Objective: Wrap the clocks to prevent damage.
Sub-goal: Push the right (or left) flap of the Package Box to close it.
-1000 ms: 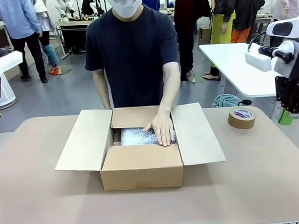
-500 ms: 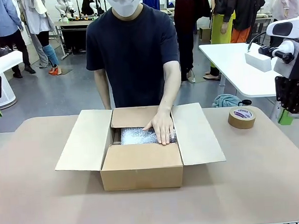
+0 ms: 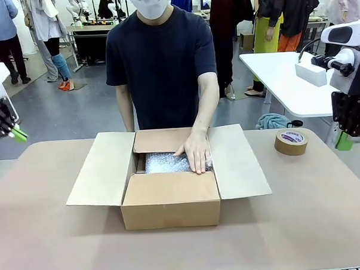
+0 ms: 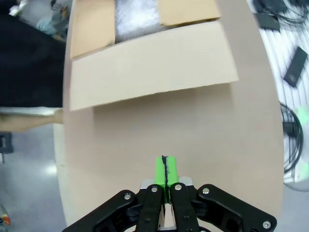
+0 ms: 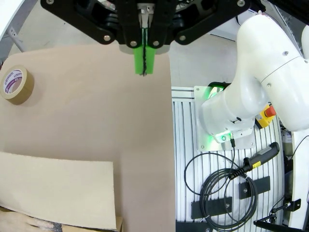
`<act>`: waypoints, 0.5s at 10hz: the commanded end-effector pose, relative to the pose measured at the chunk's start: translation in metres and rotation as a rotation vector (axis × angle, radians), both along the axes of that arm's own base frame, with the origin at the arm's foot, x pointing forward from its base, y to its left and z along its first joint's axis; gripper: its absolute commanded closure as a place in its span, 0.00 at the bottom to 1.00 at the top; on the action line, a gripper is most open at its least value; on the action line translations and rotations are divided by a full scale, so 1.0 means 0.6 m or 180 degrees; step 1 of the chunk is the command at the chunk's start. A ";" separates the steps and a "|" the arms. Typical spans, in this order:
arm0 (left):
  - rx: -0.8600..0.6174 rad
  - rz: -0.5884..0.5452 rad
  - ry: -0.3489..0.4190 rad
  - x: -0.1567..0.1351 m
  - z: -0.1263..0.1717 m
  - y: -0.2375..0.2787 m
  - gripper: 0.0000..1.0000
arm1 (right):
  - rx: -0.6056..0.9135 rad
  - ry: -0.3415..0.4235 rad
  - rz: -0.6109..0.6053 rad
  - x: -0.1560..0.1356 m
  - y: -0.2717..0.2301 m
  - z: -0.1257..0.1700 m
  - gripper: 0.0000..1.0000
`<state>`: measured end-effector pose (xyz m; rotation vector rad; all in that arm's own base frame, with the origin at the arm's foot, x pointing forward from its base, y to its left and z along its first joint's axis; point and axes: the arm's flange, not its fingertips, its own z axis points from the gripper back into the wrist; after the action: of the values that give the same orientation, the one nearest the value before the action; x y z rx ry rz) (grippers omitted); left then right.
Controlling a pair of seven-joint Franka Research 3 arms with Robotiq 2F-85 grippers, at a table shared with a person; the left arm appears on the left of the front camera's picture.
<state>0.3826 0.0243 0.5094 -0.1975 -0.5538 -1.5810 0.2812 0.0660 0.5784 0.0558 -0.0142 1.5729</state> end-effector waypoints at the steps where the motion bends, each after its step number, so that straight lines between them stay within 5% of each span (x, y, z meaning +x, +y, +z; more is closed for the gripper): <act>1: -0.0323 0.0175 0.0407 0.041 -0.079 0.003 0.99 | 0.0048 0.0037 0.0043 0.000 0.000 0.001 0.99; 2: -0.0556 0.0199 0.0771 0.053 -0.115 0.008 0.99 | 0.0048 0.0037 0.0043 0.000 0.000 0.001 0.99; 4: -0.0738 0.0181 0.1010 0.075 -0.161 0.011 0.99 | 0.0048 0.0037 0.0043 0.000 0.000 0.001 0.99; 5: -0.0675 0.0187 0.1008 0.077 -0.144 0.006 0.99 | 0.0048 0.0037 0.0043 0.000 0.000 0.001 0.99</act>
<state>0.4169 0.0226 0.4023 -0.5750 -0.4632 -1.3752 0.2812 0.0657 0.5786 0.0546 -0.0137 1.5705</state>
